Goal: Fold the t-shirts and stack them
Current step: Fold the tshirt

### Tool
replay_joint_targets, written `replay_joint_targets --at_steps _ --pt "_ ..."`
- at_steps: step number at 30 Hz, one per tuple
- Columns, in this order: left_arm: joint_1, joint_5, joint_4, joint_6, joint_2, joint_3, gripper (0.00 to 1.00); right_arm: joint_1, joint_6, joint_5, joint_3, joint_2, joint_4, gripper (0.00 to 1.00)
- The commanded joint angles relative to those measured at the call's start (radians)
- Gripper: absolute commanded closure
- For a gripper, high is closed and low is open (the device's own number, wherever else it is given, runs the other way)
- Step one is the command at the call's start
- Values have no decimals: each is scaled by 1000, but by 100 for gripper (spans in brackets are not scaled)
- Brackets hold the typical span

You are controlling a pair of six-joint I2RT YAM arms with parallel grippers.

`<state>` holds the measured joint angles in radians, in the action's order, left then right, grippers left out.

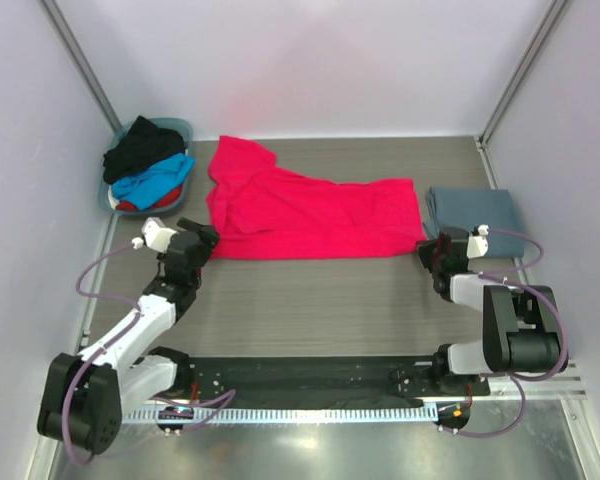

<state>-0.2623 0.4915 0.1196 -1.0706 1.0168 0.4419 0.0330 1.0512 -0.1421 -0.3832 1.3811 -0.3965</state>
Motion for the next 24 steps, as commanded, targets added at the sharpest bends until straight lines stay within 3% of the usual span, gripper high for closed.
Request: replay_joint_targets --at_steps 1,7,11,24 --pt "-23 -77 41 -18 23 -28 27 2 -3 6 -17 3 -42 99" --pt "-25 -122 138 -97 146 -54 32 2 -2 13 -20 10 -45 99" --pt "-38 -116 337 -169 207 -130 38 2 -2 15 -22 12 -50 99" --pt "-72 -16 492 -127 408 -100 46 2 3 33 -23 29 -56 99"
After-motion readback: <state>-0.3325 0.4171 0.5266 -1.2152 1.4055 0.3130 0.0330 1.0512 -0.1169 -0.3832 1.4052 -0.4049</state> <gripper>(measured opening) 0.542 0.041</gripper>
